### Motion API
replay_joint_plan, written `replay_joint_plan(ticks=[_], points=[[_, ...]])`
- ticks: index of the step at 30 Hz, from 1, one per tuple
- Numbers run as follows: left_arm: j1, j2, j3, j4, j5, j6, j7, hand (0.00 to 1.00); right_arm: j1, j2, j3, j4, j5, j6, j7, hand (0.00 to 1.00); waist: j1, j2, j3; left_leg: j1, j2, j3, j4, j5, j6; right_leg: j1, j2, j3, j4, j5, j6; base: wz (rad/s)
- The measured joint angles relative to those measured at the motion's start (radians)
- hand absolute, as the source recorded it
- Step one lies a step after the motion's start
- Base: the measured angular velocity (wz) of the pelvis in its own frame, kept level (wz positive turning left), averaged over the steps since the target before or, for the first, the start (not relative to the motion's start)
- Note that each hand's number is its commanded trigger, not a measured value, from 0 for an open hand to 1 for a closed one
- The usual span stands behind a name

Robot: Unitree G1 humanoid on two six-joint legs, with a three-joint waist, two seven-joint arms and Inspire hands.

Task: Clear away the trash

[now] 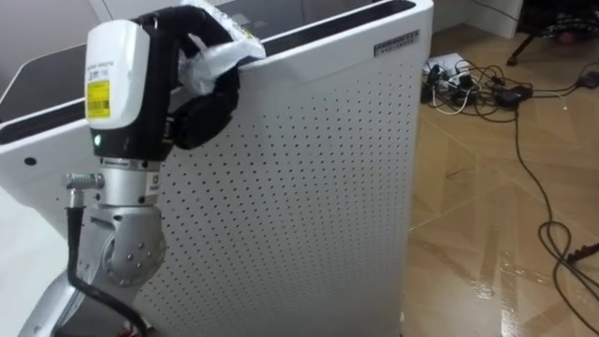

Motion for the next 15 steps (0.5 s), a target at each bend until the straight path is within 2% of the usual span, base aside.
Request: replay_joint_plan(ticks=[3,5,6,8,9,10,13,15], points=[[0.016,-0.021,-0.002,-0.124,-0.079,-0.003,-0.035,1.0,-0.006,0.0,0.015,0.004,0.004,0.001,-0.002,1.0,0.004,-0.006,-0.001,-0.002,-0.004,-0.007,-0.002,0.0,0.0,0.0,-0.003,-0.01,0.001,0.0,0.0,0.08],[0.017,-0.053,-0.007,-0.209,-0.189,-0.009,-0.048,1.0,-0.014,-0.001,0.039,0.004,0.015,0.001,-0.01,1.0,0.016,-0.005,-0.0041,-0.002,-0.005,-0.007,-0.002,0.0,0.0,-0.002,-0.006,-0.017,0.001,0.0,0.0,0.0],[0.017,-0.058,-0.007,-0.229,-0.222,-0.01,-0.057,1.0,-0.015,0.0,0.041,0.003,0.013,0.001,-0.01,1.0,0.015,-0.007,-0.0041,-0.003,-0.005,-0.007,-0.002,0.0,0.0,-0.002,-0.007,-0.023,0.001,0.0,0.001,0.0],[0.017,-0.078,-0.007,-0.304,-0.305,-0.012,-0.096,1.0,-0.015,0.007,0.048,0.006,0.009,0.001,-0.01,1.0,0.017,-0.014,-0.0135,-0.002,-0.006,-0.009,-0.002,0.0,0.0,0.0,-0.013,-0.027,0.002,0.0,0.001,0.02],[0.018,-0.082,-0.007,-0.318,-0.33,-0.016,-0.11,1.0,-0.015,0.009,0.048,0.009,0.008,0.001,-0.009,1.0,0.022,-0.017,-0.0147,0.003,-0.006,-0.009,-0.004,0.0,0.0,0.004,-0.012,-0.027,0.002,0.0,0.001,-0.03],[0.021,-0.089,-0.014,-0.341,-0.397,-0.021,-0.148,1.0,-0.015,0.01,0.048,0.016,0.009,0.001,-0.006,1.0,0.027,-0.02,-0.017,0.015,-0.006,-0.009,-0.012,0.0,0.0,0.014,-0.011,-0.032,0.0,0.0,0.001,0.0],[0.052,-0.111,-0.03,-0.366,-0.553,-0.021,-0.275,1.0,-0.015,0.011,0.049,0.026,0.018,0.001,-0.001,1.0,0.026,-0.026,-0.017,0.032,-0.007,-0.01,-0.017,0.0,0.0,0.032,-0.014,-0.05,-0.001,0.001,0.002,0.1],[0.055,-0.111,-0.038,-0.366,-0.646,-0.013,-0.337,1.0,-0.02,0.012,0.051,0.026,0.026,0.001,0.001,1.0,0.028,-0.027,-0.0163,0.027,-0.007,-0.016,-0.017,0.0,0.0,0.031,-0.013,-0.055,-0.001,0.001,0.002,0.12]])
